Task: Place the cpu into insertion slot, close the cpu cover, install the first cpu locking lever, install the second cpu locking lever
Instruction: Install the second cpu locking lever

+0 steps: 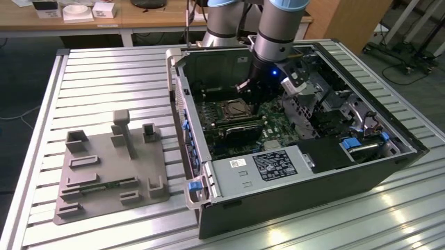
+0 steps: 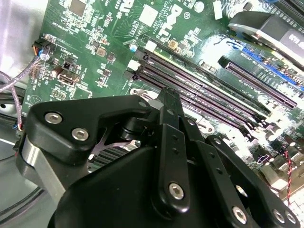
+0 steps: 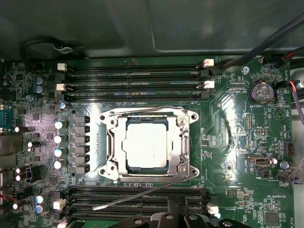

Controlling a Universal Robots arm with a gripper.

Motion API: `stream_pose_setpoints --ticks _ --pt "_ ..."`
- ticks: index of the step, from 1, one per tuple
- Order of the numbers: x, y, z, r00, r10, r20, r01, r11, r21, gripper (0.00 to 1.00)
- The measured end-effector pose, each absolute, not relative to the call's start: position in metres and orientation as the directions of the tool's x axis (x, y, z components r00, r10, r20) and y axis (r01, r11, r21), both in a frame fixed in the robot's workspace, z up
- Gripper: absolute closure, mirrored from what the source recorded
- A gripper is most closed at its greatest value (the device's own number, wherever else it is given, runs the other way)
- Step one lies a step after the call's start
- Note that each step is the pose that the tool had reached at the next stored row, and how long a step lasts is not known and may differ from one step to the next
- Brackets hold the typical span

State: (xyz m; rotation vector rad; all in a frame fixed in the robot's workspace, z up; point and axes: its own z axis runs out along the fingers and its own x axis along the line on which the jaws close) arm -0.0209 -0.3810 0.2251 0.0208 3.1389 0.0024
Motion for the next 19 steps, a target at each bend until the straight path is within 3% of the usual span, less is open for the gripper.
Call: stream_pose_setpoints --ticks 19 --pt "-0.0306 -0.381 0.2224 -1.0 0.01 -0.003 0.01 1.0 0.001 0.9"
